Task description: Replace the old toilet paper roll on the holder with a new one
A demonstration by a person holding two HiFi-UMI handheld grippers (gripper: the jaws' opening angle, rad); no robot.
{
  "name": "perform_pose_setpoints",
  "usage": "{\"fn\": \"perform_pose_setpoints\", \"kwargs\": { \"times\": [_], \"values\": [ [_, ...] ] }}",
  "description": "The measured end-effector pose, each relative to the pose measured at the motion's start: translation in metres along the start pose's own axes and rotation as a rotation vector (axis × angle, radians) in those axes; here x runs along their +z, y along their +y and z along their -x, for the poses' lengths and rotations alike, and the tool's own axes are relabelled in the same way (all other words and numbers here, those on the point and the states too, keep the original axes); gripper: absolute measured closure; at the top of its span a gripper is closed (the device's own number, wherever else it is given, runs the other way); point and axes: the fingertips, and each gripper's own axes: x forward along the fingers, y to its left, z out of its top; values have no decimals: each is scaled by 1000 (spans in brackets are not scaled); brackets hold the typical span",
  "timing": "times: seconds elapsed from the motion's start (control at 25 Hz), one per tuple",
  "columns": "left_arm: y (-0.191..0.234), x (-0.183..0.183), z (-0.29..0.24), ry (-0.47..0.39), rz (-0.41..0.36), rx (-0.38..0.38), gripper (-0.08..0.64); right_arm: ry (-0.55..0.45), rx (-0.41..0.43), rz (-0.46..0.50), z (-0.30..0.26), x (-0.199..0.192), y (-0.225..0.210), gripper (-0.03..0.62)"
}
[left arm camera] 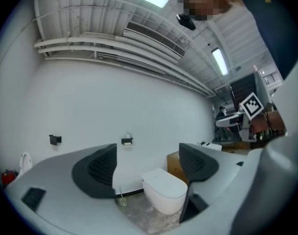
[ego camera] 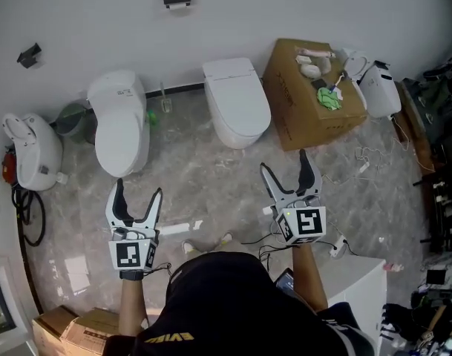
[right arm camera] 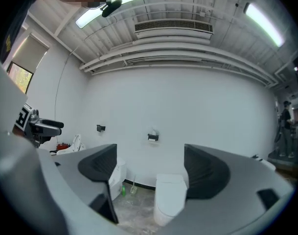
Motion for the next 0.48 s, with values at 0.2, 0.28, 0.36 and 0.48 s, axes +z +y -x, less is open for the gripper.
{"fn": "perform_pose_setpoints", "kwargs": {
  "times": [0.2,0.28,0.36,0.48],
  "values": [
    [-12,4,-7,-2,-32,-13,166,1,6,0,-4,-2,-3,160],
    [-18,3,-12,-8,-40,-9,166,-12,17,2,-6,-3,-9,160],
    [-31,-1,-18,-19,-62,-36,166,-2,17,3,-1,-9,-19,160],
    [-44,-8,-21,17,-86,-69,166,37,12,-8,5,-19,-24,160]
  ]
}}
